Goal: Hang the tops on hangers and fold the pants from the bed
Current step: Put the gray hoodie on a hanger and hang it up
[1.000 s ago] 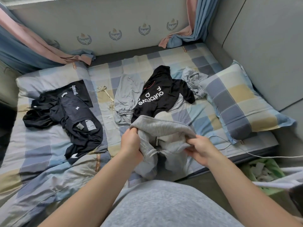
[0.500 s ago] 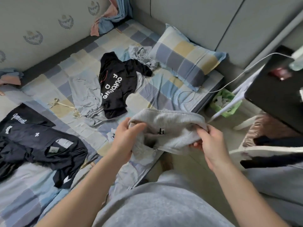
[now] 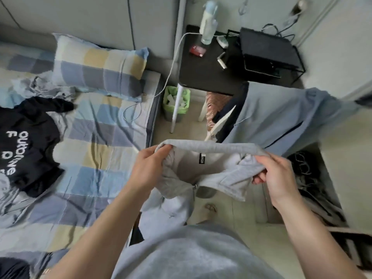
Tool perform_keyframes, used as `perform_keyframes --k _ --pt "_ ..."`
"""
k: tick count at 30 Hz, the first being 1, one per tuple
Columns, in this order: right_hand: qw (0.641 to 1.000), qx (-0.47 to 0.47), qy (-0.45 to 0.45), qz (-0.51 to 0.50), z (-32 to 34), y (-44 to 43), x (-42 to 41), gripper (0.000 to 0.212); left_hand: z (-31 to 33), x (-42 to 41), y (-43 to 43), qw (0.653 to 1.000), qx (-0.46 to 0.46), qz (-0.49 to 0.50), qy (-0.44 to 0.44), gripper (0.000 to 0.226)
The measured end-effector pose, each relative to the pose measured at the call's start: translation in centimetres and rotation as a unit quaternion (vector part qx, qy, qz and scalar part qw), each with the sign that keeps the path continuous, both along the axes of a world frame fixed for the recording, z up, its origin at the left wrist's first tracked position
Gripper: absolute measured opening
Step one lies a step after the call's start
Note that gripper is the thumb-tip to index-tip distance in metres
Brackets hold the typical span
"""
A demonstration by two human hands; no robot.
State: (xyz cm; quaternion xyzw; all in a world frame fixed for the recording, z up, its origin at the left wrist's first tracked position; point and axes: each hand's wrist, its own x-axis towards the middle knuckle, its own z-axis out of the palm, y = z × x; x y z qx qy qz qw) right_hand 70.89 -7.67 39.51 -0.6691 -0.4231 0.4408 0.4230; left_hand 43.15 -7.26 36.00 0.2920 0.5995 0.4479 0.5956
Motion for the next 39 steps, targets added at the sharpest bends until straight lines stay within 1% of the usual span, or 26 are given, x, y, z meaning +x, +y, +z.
perform_keyframes --k 4,7,10,12,14,18,20,22,23,25,28,31,34,37,39 --pt "0.996 0.012 -0.009 -0.089 1.0 -2.1 8.2 0.026 0.2 8.5 3.1 0.996 -0.014 -0.089 -0.021 0.032" --pt "0.987 0.019 -0.019 -0.159 1.2 -3.3 15.0 0.024 0.8 16.3 5.2 0.987 -0.006 -0.162 -0.015 0.043" --pt "0.974 0.023 -0.028 -0.224 1.8 -4.4 22.0 0.020 1.7 24.8 6.9 0.975 0.016 -0.219 0.008 0.043" --pt "0.969 0.038 -0.038 -0.242 2.7 -5.0 26.5 0.025 2.3 30.4 8.2 0.967 0.039 -0.252 0.017 0.042" --pt "0.966 0.053 -0.048 -0.248 3.9 -5.6 30.7 0.028 3.3 35.8 9.4 0.959 0.059 -0.276 0.019 0.034" --pt "0.958 0.092 -0.090 -0.256 7.0 -5.9 38.1 0.039 6.6 45.1 11.2 0.943 0.086 -0.321 0.010 0.041" --pt "0.951 0.105 -0.107 -0.271 9.0 -5.7 41.4 0.039 8.5 49.0 12.4 0.934 0.104 -0.343 0.010 0.036" --pt "0.943 0.127 -0.113 -0.287 11.1 -5.2 44.4 0.039 10.7 52.7 13.7 0.926 0.123 -0.357 0.015 0.038" --pt "0.938 0.138 -0.118 -0.296 12.2 -4.9 45.6 0.039 11.8 54.5 14.4 0.924 0.129 -0.361 0.009 0.034" --pt "0.926 0.157 -0.133 -0.317 14.4 -4.1 47.9 0.040 14.1 58.0 15.8 0.918 0.144 -0.370 -0.005 0.029" --pt "0.906 0.186 -0.139 -0.353 18.0 -2.9 50.7 0.039 17.8 62.9 17.9 0.909 0.173 -0.380 -0.024 0.028" --pt "0.885 0.207 -0.144 -0.391 21.5 -1.3 53.0 0.037 21.3 67.4 20.2 0.883 0.222 -0.409 -0.065 0.032" --pt "0.856 0.228 -0.157 -0.437 25.0 0.9 55.2 0.039 24.8 71.5 22.6 0.857 0.248 -0.439 -0.107 0.038" --pt "0.819 0.251 -0.178 -0.485 28.9 3.0 57.3 0.042 29.0 75.8 25.1 0.830 0.270 -0.467 -0.141 0.043" --pt "0.789 0.267 -0.195 -0.518 32.0 4.2 58.7 0.042 32.3 78.7 26.5 0.812 0.285 -0.485 -0.153 0.036"
